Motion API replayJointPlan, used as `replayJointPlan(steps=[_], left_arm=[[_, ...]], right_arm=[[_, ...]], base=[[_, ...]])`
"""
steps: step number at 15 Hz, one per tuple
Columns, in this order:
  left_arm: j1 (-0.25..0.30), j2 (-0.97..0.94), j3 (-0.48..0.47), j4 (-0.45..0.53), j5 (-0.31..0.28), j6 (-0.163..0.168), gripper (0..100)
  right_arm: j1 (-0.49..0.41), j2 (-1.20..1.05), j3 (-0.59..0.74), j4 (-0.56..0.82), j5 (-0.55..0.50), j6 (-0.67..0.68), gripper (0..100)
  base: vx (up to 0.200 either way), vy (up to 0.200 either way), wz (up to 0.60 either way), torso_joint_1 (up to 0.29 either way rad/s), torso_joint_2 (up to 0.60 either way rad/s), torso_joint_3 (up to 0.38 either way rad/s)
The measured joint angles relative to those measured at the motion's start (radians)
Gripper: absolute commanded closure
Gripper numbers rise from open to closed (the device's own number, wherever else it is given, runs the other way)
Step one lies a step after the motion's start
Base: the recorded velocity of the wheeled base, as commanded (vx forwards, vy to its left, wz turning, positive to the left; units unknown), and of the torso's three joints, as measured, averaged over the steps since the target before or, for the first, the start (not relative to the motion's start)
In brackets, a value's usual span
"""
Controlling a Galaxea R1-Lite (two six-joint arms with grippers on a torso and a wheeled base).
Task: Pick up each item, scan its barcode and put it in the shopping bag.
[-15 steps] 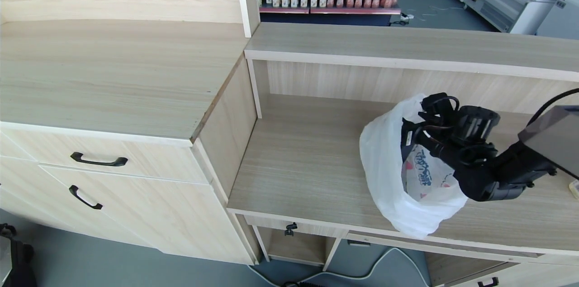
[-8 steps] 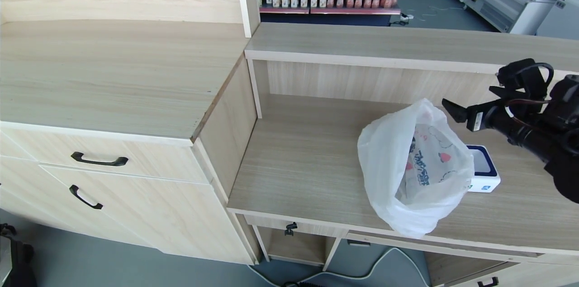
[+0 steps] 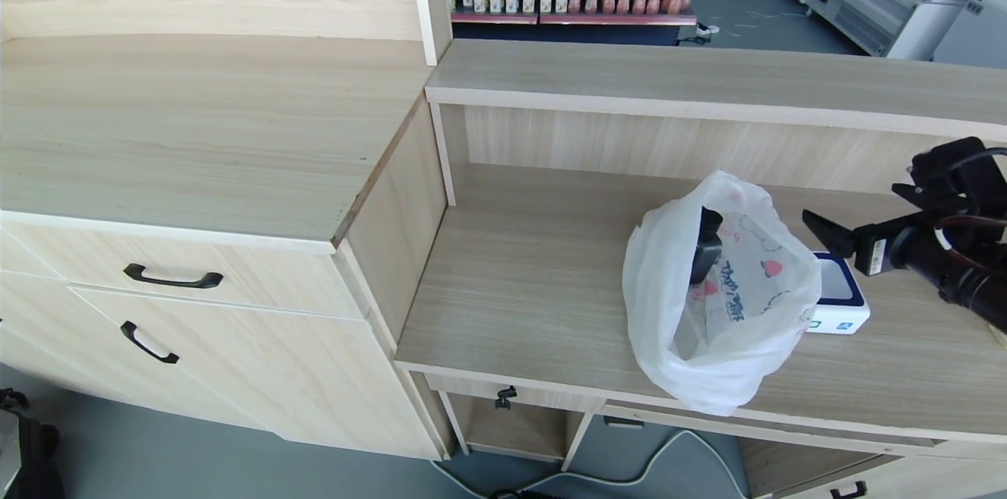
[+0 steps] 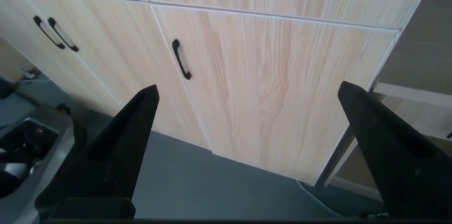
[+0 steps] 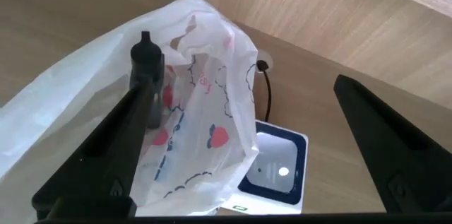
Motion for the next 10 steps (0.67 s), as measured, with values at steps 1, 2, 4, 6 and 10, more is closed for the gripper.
replayJointPlan(steps=[1, 2, 4, 6, 10], left_arm=[[0.0, 0.0, 0.0, 0.0, 0.0, 0.0, 0], [0.0, 0.0, 0.0, 0.0, 0.0, 0.0, 0], [0.0, 0.0, 0.0, 0.0, 0.0, 0.0, 0], [-0.001, 0.0, 0.0, 0.0, 0.0, 0.0, 0], [0.0, 0.0, 0.0, 0.0, 0.0, 0.0, 0]], right_arm=[[-0.025, -0.029, 0.005, 0.002, 0.0, 0.001, 0], [-0.059, -0.06, 0.015, 0.004, 0.0, 0.002, 0], [-0.114, -0.109, 0.048, 0.005, -0.006, 0.006, 0], [-0.173, -0.137, 0.084, 0.008, -0.003, 0.019, 0], [-0.206, -0.146, 0.093, 0.01, 0.001, 0.132, 0]], base=[[0.0, 0.0, -0.6, -0.007, 0.0, 0.002], [0.0, 0.0, -0.6, 0.007, 0.0, 0.002], [0.0, 0.0, -0.3, 0.009, 0.01, 0.004], [0.0, 0.0, 0.0, 0.0, 0.0, 0.0], [0.0, 0.0, 0.0, 0.0, 0.0, 0.0]])
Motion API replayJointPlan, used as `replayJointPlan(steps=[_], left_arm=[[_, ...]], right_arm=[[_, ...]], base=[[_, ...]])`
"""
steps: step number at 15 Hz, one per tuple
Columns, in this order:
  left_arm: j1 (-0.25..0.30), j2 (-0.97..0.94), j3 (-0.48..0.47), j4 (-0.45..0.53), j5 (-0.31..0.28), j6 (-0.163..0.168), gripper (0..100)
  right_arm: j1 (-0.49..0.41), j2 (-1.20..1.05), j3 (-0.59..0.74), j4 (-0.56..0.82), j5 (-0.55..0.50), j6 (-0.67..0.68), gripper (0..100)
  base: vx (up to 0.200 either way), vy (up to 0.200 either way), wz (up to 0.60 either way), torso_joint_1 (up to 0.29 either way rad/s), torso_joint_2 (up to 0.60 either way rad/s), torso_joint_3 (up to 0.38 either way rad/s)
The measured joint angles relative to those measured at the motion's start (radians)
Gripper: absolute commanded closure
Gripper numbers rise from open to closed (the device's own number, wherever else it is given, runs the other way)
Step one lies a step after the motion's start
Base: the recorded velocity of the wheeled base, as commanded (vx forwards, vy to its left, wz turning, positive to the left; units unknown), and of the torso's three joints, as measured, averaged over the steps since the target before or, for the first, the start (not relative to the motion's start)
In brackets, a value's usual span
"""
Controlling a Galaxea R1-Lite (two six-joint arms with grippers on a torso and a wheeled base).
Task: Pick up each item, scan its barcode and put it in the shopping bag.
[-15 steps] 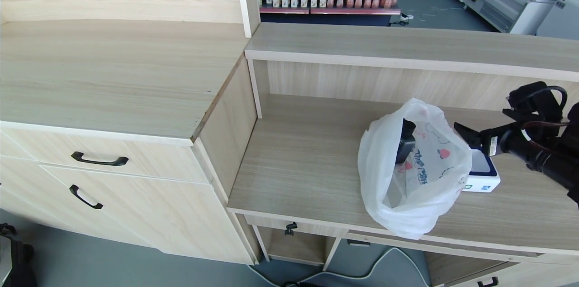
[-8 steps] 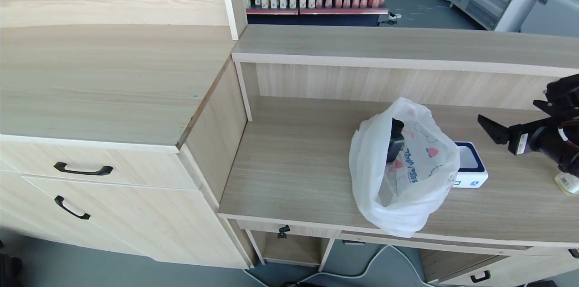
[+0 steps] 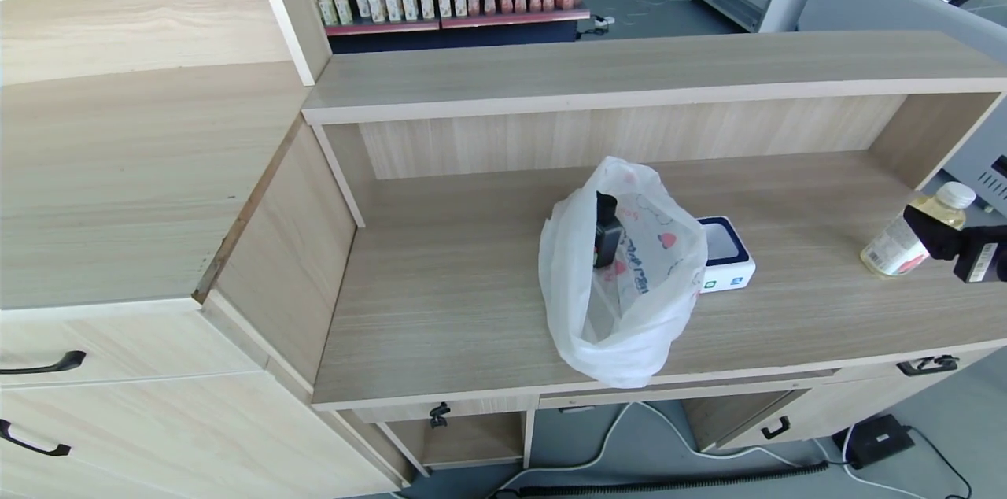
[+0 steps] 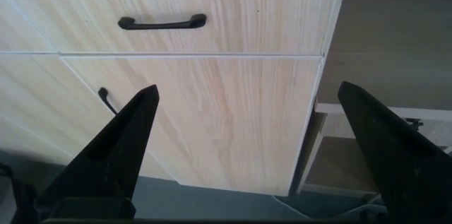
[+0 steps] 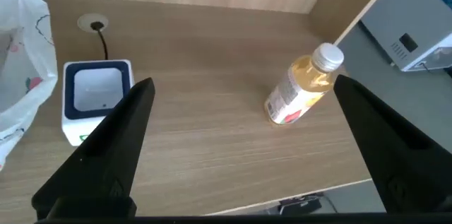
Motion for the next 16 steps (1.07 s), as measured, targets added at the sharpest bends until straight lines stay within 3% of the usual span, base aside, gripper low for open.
replayJointPlan(steps=[5, 16], left_arm=[[0.0, 0.0, 0.0, 0.0, 0.0, 0.0, 0], [0.0, 0.0, 0.0, 0.0, 0.004, -0.006, 0]], right_arm=[[-0.076, -0.008, -0.009, 0.116, -0.005, 0.121, 0], [-0.111, 0.025, -0.083, 0.127, -0.001, 0.128, 0]], base=[[0.0, 0.0, 0.0, 0.0, 0.0, 0.0], [0.0, -0.018, 0.0, 0.0, 0.0, 0.0]])
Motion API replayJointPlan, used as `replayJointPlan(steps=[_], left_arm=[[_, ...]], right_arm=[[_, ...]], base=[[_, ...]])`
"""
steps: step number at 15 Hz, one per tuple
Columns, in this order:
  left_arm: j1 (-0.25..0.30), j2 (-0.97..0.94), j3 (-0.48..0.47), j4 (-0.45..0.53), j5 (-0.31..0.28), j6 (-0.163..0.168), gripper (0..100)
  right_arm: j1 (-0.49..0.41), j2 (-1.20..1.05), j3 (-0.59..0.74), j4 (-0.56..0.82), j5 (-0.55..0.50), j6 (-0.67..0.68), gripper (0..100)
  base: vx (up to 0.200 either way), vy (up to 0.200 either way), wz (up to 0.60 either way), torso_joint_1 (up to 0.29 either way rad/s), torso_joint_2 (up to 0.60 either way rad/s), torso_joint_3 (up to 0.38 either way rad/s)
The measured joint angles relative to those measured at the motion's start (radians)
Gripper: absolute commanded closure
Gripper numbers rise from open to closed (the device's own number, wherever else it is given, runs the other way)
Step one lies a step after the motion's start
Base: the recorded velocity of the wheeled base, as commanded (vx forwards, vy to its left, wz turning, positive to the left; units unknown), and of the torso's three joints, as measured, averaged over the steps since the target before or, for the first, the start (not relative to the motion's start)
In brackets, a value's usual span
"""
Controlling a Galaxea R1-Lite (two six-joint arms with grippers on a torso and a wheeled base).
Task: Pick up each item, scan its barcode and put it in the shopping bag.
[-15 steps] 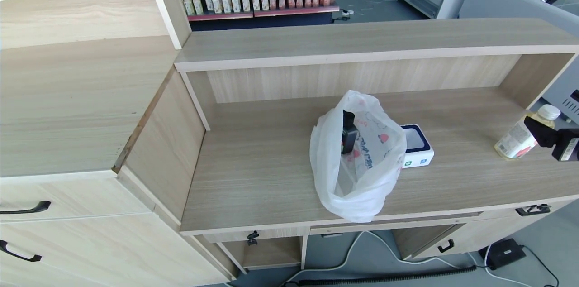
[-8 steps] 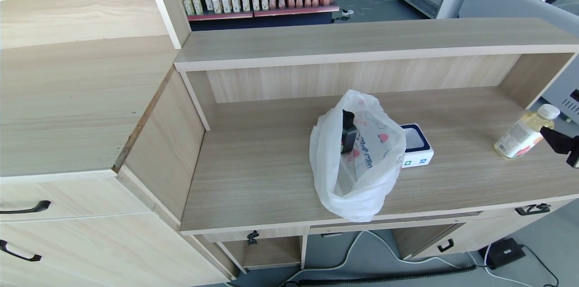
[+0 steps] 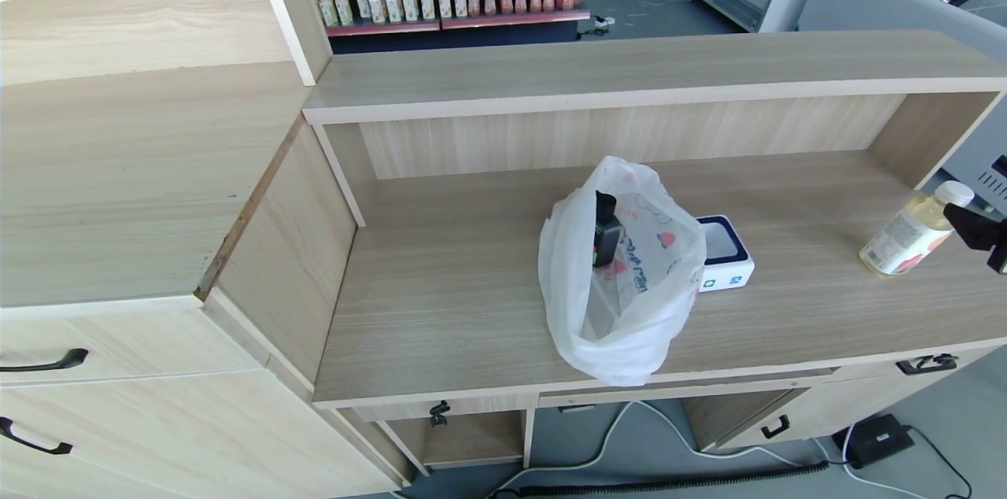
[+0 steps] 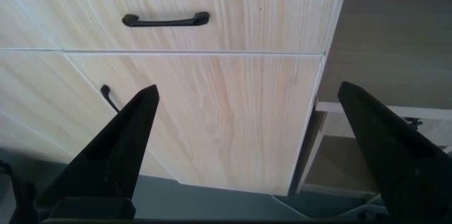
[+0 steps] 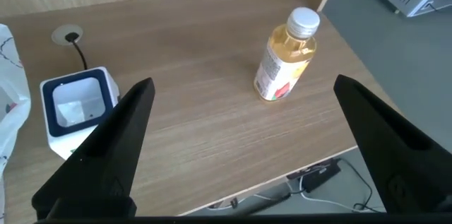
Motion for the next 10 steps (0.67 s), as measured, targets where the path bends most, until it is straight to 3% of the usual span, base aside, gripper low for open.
replayJointPlan(steps=[10], left_arm=[[0.0, 0.0, 0.0, -0.001, 0.0, 0.003, 0]], right_arm=[[0.001, 0.055, -0.001, -0.009, -0.003, -0.001, 0]], base=[[0.0, -0.2, 0.0, 0.004, 0.0, 0.001]])
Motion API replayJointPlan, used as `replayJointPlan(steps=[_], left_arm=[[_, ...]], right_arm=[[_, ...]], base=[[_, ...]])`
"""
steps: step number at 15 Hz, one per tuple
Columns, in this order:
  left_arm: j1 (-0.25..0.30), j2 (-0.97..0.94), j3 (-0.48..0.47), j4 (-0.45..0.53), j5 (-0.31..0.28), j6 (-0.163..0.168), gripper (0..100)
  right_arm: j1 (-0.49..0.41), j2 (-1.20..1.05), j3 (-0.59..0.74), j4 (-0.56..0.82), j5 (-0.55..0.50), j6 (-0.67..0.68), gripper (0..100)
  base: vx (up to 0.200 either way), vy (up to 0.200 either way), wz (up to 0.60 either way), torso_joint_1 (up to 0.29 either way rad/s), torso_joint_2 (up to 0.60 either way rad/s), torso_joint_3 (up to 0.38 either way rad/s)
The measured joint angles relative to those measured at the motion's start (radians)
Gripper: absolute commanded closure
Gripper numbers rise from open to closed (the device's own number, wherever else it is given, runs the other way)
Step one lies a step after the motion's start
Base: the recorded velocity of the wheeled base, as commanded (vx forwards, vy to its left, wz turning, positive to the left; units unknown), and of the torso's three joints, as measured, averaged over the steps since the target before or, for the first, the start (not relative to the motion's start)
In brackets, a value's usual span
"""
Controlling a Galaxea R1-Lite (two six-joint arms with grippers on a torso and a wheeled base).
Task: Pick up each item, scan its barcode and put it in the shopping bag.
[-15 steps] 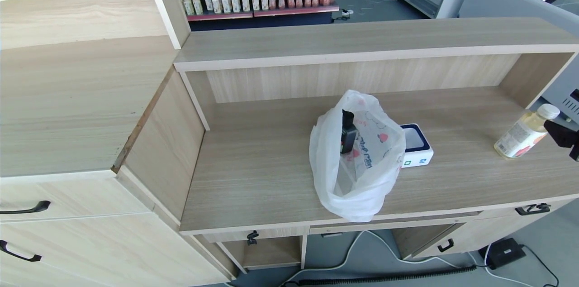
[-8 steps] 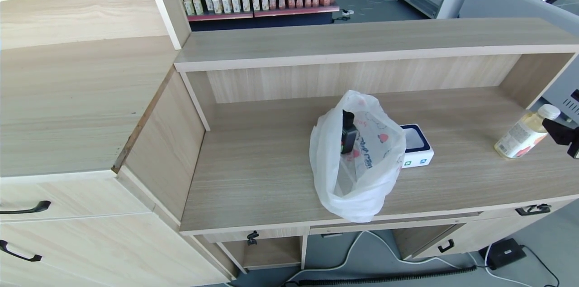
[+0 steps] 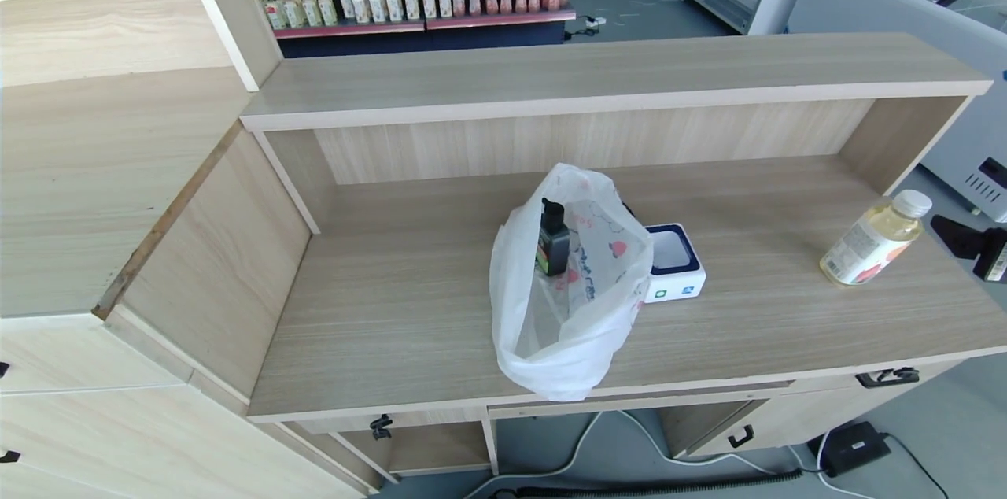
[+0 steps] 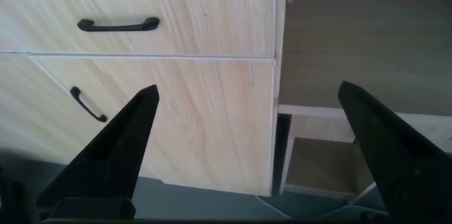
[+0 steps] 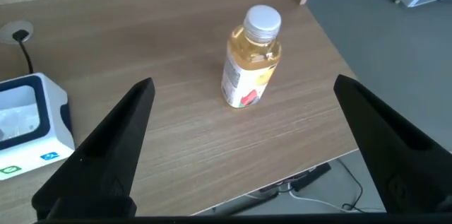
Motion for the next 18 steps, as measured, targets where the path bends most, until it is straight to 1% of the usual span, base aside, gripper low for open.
replayJointPlan(steps=[5, 6, 7, 9, 10, 14, 16, 18], left_arm=[[0.0, 0.0, 0.0, 0.0, -0.002, 0.006, 0], [0.0, 0.0, 0.0, 0.0, -0.003, 0.012, 0], [0.0, 0.0, 0.0, 0.0, -0.004, 0.014, 0], [0.0, 0.0, 0.0, 0.001, -0.004, -0.001, 0], [0.0, 0.0, 0.0, 0.001, -0.003, -0.003, 0], [0.0, 0.0, 0.0, 0.002, -0.002, -0.003, 0], [0.0, 0.0, 0.0, 0.002, -0.002, -0.003, 0], [0.0, 0.0, 0.0, 0.002, -0.002, -0.003, 0]], right_arm=[[0.0, 0.017, 0.004, -0.001, -0.001, -0.002, 0], [0.001, 0.018, 0.008, 0.0, 0.0, -0.002, 0], [0.001, 0.019, 0.011, 0.0, -0.001, -0.002, 0], [0.001, 0.017, 0.028, 0.0, -0.001, -0.002, 0], [0.0, 0.015, 0.041, 0.0, -0.003, -0.002, 0], [0.016, 0.009, 0.173, 0.0, -0.003, -0.009, 0], [0.021, 0.029, 0.192, -0.012, -0.005, -0.054, 0], [0.011, 0.08, 0.193, -0.07, -0.005, -0.099, 0]], base=[[0.0, -0.2, 0.0, 0.003, 0.0, 0.0], [0.0, -0.2, 0.0, -0.002, 0.0, 0.007], [0.0, 0.0, 0.0, 0.0, 0.0, 0.0], [0.0, 0.0, 0.0, 0.0, 0.0, 0.0], [0.0, 0.0, 0.0, 0.0, 0.0, 0.0], [0.0, 0.0, 0.0, 0.0, 0.0, 0.0], [0.0, 0.0, 0.0, 0.0, 0.0, 0.0], [0.0, 0.0, 0.0, 0.0, 0.0, 0.0]])
